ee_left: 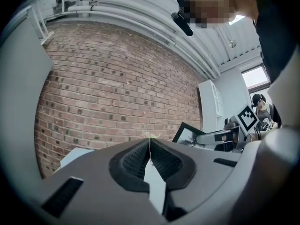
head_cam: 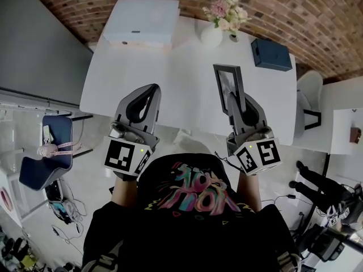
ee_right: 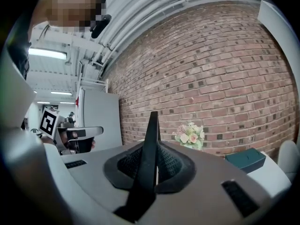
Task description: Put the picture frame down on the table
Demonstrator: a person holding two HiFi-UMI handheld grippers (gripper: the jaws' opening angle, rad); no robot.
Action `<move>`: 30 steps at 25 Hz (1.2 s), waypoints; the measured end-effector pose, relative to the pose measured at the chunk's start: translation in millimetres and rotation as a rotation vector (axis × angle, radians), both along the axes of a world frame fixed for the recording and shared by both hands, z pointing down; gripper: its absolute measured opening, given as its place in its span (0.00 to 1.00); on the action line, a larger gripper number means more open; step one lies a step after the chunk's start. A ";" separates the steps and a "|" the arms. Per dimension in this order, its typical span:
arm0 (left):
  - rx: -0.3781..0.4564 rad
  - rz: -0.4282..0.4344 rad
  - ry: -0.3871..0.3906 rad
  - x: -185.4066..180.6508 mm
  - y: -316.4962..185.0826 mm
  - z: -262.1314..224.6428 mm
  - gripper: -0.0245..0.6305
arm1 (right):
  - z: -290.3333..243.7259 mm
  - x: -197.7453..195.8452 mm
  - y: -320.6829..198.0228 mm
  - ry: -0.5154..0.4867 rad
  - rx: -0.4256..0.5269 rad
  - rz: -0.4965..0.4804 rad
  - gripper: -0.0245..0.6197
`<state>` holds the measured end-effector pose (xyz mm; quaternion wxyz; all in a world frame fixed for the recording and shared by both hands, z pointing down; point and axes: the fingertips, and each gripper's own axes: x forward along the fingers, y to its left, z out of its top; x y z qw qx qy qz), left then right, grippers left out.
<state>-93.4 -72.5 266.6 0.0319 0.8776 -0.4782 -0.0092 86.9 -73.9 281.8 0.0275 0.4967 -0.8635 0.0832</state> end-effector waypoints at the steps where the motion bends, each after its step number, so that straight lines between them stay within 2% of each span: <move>1: 0.002 -0.002 0.000 7.9 -11.6 -0.9 0.08 | -0.5 7.0 -11.9 0.001 0.001 -0.004 0.15; 6: 0.003 -0.016 -0.005 38.2 -61.4 -3.0 0.08 | -2.4 35.0 -63.7 -0.002 0.002 -0.027 0.15; 12: -0.023 -0.007 -0.024 53.5 -97.3 -0.8 0.08 | -3.7 48.3 -100.8 -0.010 -0.007 -0.032 0.15; 20: -0.014 0.045 -0.009 58.1 -125.8 -4.1 0.07 | -0.4 45.6 -119.2 -0.016 -0.018 0.008 0.15; 23: -0.021 0.076 -0.029 57.5 -132.4 -2.3 0.07 | -0.6 41.8 -123.3 -0.021 -0.026 0.023 0.15; 30: -0.027 0.091 -0.024 53.7 -143.1 1.6 0.07 | 1.8 37.1 -129.9 -0.017 -0.030 0.037 0.15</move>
